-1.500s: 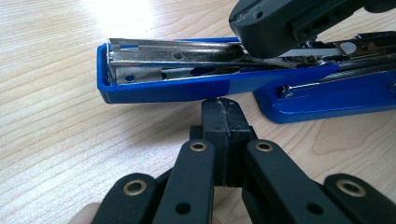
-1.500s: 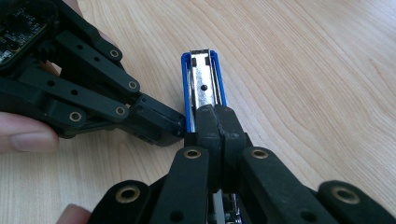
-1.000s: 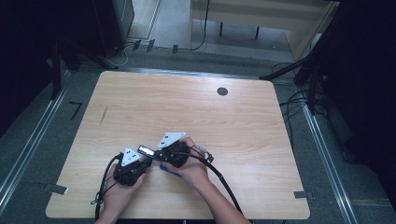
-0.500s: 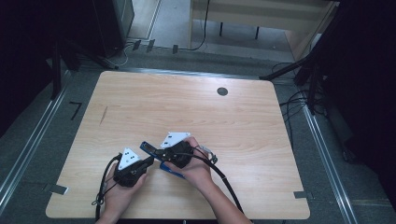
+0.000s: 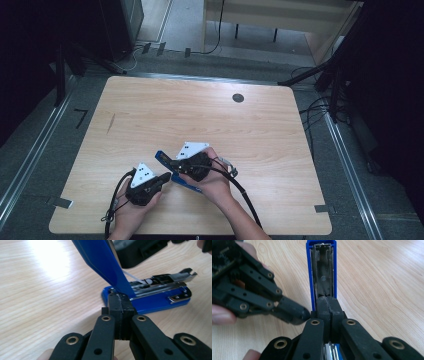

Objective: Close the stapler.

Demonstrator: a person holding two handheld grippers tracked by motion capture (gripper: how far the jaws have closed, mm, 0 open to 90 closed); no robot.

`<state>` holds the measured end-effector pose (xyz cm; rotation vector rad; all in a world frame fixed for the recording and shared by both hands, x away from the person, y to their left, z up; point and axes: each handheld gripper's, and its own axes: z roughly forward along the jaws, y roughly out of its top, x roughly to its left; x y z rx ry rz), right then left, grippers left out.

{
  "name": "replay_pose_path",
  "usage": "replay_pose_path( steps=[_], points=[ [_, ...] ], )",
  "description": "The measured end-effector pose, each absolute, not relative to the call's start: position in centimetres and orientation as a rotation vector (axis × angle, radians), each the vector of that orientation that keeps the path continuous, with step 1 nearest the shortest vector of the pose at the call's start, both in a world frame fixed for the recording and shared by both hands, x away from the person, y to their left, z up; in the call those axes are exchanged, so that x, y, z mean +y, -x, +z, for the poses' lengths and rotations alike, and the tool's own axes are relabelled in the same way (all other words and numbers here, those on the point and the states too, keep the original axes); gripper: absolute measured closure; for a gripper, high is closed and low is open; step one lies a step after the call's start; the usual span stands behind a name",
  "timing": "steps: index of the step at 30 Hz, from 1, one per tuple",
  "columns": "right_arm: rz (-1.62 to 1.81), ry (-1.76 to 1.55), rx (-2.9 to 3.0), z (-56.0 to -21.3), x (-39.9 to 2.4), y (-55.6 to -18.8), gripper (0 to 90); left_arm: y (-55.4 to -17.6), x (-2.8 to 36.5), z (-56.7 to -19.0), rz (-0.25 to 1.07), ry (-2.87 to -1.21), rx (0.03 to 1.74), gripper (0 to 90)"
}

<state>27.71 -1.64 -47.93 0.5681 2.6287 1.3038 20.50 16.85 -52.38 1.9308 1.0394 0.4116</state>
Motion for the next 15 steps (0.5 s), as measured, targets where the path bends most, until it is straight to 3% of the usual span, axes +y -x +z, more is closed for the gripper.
replay_pose_path(
  steps=[15],
  points=[
    [1.334,-0.583,2.607,-47.6,-3.1,-27.2,90.0,-20.5,14.3,-53.1,0.401,-2.002,0.966,90.0]
  ],
)
